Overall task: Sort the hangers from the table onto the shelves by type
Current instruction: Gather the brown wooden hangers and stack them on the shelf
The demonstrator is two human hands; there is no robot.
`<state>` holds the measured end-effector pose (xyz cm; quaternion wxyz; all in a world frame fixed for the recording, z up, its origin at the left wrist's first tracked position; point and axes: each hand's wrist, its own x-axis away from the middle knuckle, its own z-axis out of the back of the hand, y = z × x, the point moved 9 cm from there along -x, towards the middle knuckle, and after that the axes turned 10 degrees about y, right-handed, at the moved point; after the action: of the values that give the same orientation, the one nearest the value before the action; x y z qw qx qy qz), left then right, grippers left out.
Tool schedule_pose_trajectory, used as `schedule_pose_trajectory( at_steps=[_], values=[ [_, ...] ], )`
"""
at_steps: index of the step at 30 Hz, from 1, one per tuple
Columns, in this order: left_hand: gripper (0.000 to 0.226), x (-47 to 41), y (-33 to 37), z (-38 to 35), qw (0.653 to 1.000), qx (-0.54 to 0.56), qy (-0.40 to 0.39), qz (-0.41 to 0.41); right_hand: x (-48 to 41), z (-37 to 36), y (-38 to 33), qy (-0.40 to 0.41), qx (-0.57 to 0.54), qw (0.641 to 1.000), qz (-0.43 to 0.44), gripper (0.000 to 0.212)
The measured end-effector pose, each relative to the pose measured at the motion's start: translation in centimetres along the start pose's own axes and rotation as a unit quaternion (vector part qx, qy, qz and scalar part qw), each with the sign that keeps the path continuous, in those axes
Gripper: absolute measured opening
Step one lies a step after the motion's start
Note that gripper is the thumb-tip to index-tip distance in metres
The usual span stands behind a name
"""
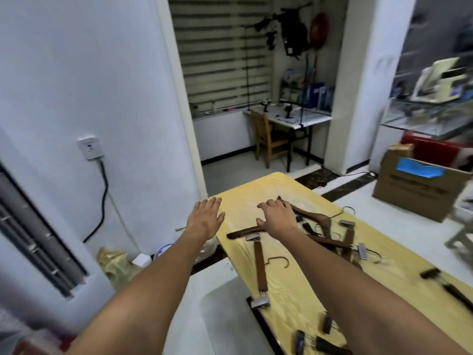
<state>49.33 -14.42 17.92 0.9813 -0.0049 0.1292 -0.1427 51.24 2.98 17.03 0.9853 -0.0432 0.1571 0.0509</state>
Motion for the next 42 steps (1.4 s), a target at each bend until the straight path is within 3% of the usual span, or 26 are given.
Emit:
schedule_pose_trajectory(
  at_steps=[12,18,26,33,42],
  values=[
    [0.054,-4.4,10.9,-3.8,0.996,0.016,-0.026,-0.088,3.2,-1.5,11.9,-0.018,0.024,0.994,-0.102,0.049],
    [0.053,-5.4,14.8,-4.8,0.984,0.010,-0.015,-0.178,4.7,-3.0,15.1,-0.024,0.025,0.989,-0.142,0.048],
    [0.053,-8.0,16.4,-7.8,0.972,0.035,-0.036,-0.228,3.9,-5.7,16.6,-0.048,0.037,0.984,-0.167,0.051],
    [0.054,-11.6,16.6,-12.7,0.936,0.024,-0.098,-0.336,0.3,-8.7,17.7,-0.043,0.034,0.977,-0.204,0.050],
    [0.056,-17.7,15.6,-18.8,0.910,0.042,-0.152,-0.384,-4.6,-14.1,18.6,-0.103,0.034,0.966,-0.235,0.051]
  ],
)
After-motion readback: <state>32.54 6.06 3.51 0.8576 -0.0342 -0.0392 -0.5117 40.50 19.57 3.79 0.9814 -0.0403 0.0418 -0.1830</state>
